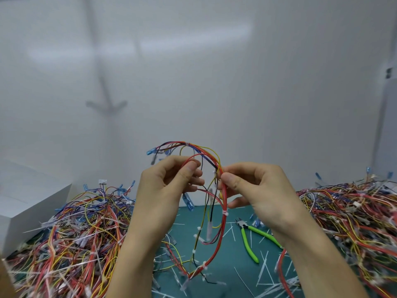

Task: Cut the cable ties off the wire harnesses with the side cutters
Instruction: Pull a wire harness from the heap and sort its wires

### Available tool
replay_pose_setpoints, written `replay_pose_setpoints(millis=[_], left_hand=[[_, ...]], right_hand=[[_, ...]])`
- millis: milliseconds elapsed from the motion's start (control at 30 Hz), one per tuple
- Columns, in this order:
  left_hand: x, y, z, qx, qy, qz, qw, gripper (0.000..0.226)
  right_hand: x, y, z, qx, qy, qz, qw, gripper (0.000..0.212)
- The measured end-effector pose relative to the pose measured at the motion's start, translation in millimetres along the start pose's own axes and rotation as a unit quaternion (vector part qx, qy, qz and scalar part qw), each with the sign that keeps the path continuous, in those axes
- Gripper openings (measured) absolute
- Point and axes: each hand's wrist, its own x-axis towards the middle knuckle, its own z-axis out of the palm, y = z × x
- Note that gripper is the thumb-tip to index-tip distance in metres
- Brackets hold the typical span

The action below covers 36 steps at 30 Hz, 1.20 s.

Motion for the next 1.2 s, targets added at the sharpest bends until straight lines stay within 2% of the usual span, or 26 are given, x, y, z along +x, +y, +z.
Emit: replay_pose_setpoints(millis=[200, 300, 400, 467, 633, 700, 900, 1067, 1200], left_hand=[[0.5, -2.7, -11.1, 0.029, 0.027, -0.027, 0.999, 0.009], [0.6, -1.5, -16.2, 0.028, 0.023, -0.052, 0.998, 0.028], [0.3, -1.2, -19.0, 0.051, -0.025, -0.095, 0.994, 0.052], [0.5, -2.8, -19.6, 0.086, -0.067, -0.122, 0.987, 0.06], [-4.8, -5.6, -16.7, 0.175, -0.227, -0.142, 0.947, 0.027], [-5.8, -6.5, -15.2, 0.191, -0.266, -0.14, 0.935, 0.018], [-3.9, -8.6, -20.4, 0.18, -0.232, -0.115, 0.949, 0.012], [-1.5, -9.1, -23.9, 0.106, -0.138, -0.126, 0.977, 0.004], [-1.7, -6.5, -26.1, 0.041, -0.094, -0.128, 0.986, 0.019]], right_hand=[[2.1, 0.4, -6.0, 0.034, 0.059, -0.004, 0.998, 0.019], [3.3, 0.3, -9.0, 0.062, 0.083, 0.0, 0.995, 0.018], [4.0, 0.8, -11.2, 0.084, 0.091, 0.008, 0.992, 0.016], [4.4, 1.7, -12.1, 0.087, 0.093, 0.013, 0.992, 0.017], [6.3, 4.1, -10.5, 0.104, 0.097, 0.013, 0.99, 0.018], [6.9, 5.3, -10.2, 0.113, 0.101, 0.013, 0.988, 0.018], [8.8, 5.6, -13.8, 0.165, 0.106, 0.019, 0.98, 0.019], [9.2, 6.7, -18.6, 0.179, 0.104, 0.03, 0.978, 0.019], [10.1, 7.4, -19.7, 0.186, 0.103, 0.03, 0.977, 0.019]])
